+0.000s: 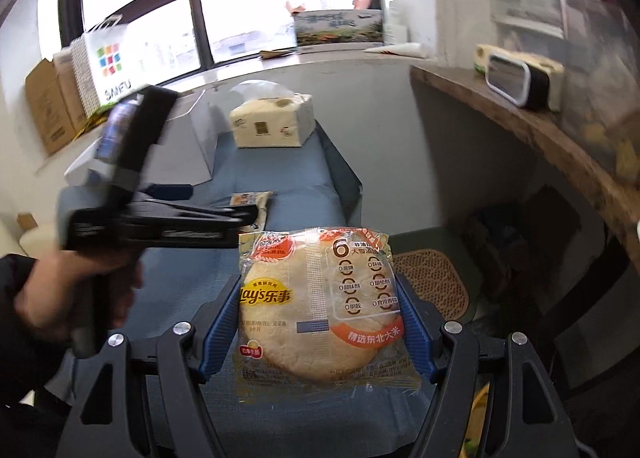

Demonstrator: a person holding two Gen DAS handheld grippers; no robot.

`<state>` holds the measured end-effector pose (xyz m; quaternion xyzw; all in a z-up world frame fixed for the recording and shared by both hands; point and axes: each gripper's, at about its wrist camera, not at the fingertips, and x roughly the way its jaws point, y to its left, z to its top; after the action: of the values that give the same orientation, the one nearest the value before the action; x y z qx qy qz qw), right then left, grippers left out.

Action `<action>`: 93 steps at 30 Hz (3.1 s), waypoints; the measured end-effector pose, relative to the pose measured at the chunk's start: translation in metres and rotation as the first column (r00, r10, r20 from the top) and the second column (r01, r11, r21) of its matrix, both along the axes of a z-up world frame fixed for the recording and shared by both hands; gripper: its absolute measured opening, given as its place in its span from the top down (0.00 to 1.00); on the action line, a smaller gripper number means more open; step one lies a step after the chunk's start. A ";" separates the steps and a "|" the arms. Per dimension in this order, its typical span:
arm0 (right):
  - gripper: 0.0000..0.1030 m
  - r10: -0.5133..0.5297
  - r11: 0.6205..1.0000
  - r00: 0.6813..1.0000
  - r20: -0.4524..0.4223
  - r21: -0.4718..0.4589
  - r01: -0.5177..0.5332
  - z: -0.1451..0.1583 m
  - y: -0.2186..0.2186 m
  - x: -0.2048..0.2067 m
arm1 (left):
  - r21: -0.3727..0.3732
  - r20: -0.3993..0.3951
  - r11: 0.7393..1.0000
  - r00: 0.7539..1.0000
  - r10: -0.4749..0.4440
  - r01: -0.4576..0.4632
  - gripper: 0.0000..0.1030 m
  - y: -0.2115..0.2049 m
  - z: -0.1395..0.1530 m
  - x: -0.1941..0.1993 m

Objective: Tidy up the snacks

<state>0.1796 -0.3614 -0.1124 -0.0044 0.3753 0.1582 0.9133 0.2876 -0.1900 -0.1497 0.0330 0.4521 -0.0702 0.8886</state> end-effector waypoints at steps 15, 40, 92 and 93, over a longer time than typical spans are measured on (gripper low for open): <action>0.26 0.053 0.997 0.999 -0.001 0.051 -0.053 0.001 0.008 -0.005 | -0.117 0.074 0.993 0.997 0.000 0.009 0.57 0.054 0.044 -0.045; 0.26 0.367 0.926 0.929 0.039 0.081 -0.369 0.072 0.289 0.167 | -0.289 0.294 0.904 0.869 0.398 -0.316 0.57 0.330 0.135 -0.055; 0.00 0.261 0.953 0.956 0.137 0.122 -0.278 0.073 0.155 -0.072 | -0.143 0.281 0.939 0.897 0.340 -0.311 0.00 0.184 0.129 -0.276; 0.00 0.260 0.952 0.956 0.137 0.126 -0.278 0.074 0.154 -0.072 | -0.137 0.279 0.940 0.898 0.340 -0.313 0.00 0.183 0.129 -0.276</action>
<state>0.1072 -0.2071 -0.0384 0.0011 0.3040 0.3074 0.9017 0.0118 -0.0068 -0.0209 -0.0725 0.3084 0.0656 0.9462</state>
